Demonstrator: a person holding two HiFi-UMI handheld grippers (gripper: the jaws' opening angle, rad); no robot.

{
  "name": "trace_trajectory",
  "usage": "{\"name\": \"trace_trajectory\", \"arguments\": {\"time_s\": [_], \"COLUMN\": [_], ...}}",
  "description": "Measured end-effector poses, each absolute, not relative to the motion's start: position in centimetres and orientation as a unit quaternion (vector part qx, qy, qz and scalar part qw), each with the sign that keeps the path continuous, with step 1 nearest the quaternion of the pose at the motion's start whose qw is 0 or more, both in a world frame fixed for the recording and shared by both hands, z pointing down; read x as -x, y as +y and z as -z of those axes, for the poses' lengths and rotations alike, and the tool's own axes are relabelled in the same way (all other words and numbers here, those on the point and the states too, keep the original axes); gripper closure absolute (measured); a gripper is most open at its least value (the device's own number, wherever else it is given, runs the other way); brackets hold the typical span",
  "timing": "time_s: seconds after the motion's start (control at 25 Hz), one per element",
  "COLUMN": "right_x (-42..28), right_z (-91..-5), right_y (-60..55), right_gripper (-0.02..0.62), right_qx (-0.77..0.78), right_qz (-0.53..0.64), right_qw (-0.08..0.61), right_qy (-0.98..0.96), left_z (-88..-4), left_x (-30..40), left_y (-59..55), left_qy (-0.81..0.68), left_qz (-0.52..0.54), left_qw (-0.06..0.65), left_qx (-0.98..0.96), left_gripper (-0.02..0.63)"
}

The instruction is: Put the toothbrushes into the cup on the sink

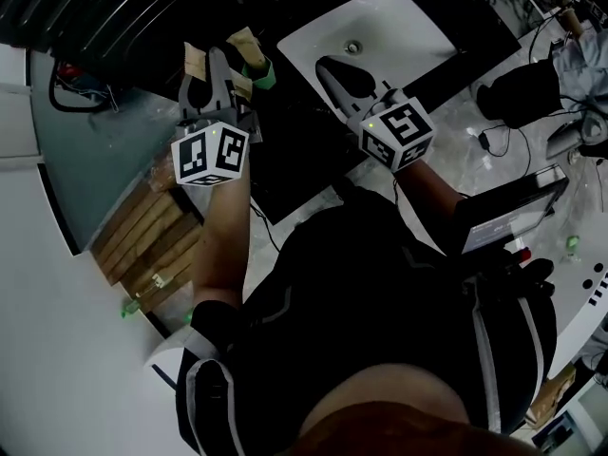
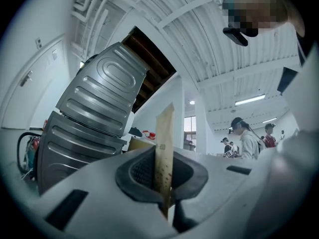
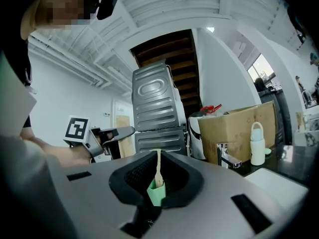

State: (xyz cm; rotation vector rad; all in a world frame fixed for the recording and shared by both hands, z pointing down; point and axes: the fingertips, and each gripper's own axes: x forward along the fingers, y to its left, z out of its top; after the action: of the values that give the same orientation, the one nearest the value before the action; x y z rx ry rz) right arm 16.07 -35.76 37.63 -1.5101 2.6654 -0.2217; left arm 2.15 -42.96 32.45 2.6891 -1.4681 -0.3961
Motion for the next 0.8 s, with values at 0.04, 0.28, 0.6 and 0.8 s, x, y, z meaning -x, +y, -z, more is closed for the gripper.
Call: {"name": "trace_trajectory", "arguments": {"time_s": [0.04, 0.28, 0.6, 0.8], "right_x": [-16.2, -16.2, -16.3, -16.6], "right_z": [-37.8, -39.0, -40.6, -41.6], "right_y": [-36.0, -37.5, -38.8, -39.1], "right_gripper": [0.558, 0.558, 0.558, 0.558], "right_qx": [0.489, 0.467, 0.458, 0.456], "right_qz": [0.074, 0.082, 0.095, 0.102], "right_qw": [0.035, 0.028, 0.022, 0.019], "right_qy": [0.868, 0.88, 0.883, 0.884], "left_z": [-32.9, -35.1, -36.5, -37.3], "left_x": [-2.0, -2.0, -1.3, -0.4], "left_y": [-43.6, -46.7, -48.5, -49.1], "left_qy": [-0.48, -0.495, -0.514, -0.528], "left_qz": [0.131, 0.14, 0.172, 0.193], "left_qw": [0.033, 0.053, 0.062, 0.071], "left_qx": [-0.867, -0.856, -0.838, -0.824], "left_gripper": [0.594, 0.594, 0.594, 0.594]}}
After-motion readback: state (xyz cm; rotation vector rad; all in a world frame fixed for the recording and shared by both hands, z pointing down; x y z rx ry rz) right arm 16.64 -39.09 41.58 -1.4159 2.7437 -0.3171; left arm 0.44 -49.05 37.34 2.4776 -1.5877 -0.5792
